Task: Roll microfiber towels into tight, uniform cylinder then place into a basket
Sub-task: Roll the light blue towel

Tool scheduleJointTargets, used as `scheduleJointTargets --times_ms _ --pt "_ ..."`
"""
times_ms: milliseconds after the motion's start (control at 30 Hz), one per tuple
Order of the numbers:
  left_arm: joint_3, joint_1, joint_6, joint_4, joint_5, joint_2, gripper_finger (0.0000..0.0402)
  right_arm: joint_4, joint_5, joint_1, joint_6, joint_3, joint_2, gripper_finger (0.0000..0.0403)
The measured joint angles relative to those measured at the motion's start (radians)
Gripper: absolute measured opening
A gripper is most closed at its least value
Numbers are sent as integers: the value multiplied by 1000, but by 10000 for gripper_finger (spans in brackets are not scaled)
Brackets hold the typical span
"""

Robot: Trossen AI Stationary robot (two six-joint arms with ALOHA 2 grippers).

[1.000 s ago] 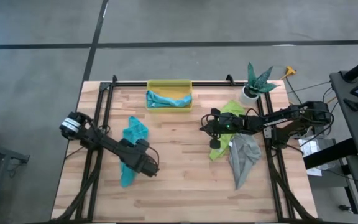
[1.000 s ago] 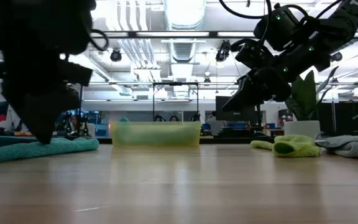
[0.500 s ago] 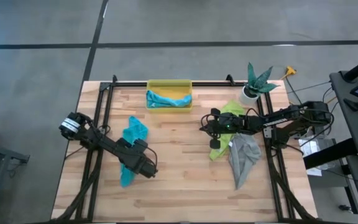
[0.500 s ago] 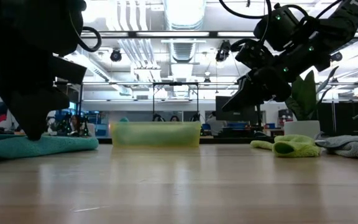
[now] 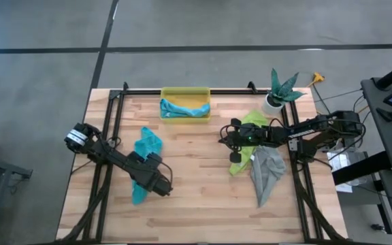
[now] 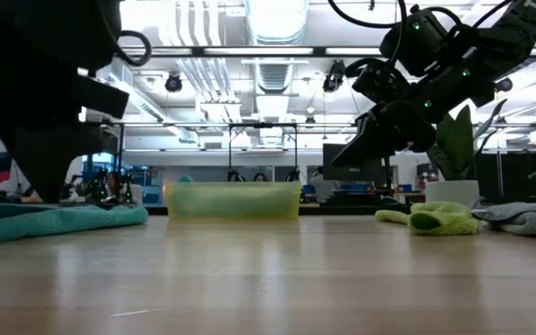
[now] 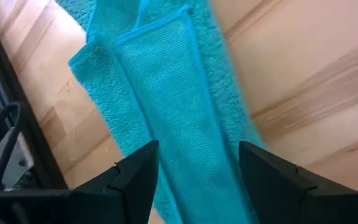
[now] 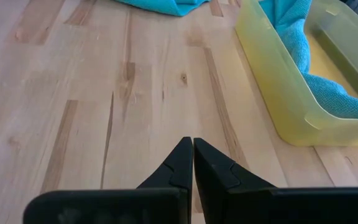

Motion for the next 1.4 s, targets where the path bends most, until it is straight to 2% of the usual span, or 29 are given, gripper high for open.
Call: scheduleJointTargets --times_ms 1133,1400 --pt "-46 -40 32 50 16 23 205 0 0 0 8 0 0 9" --pt "-62 -40 30 -3 -56 23 205 0 0 0 20 0 0 9"
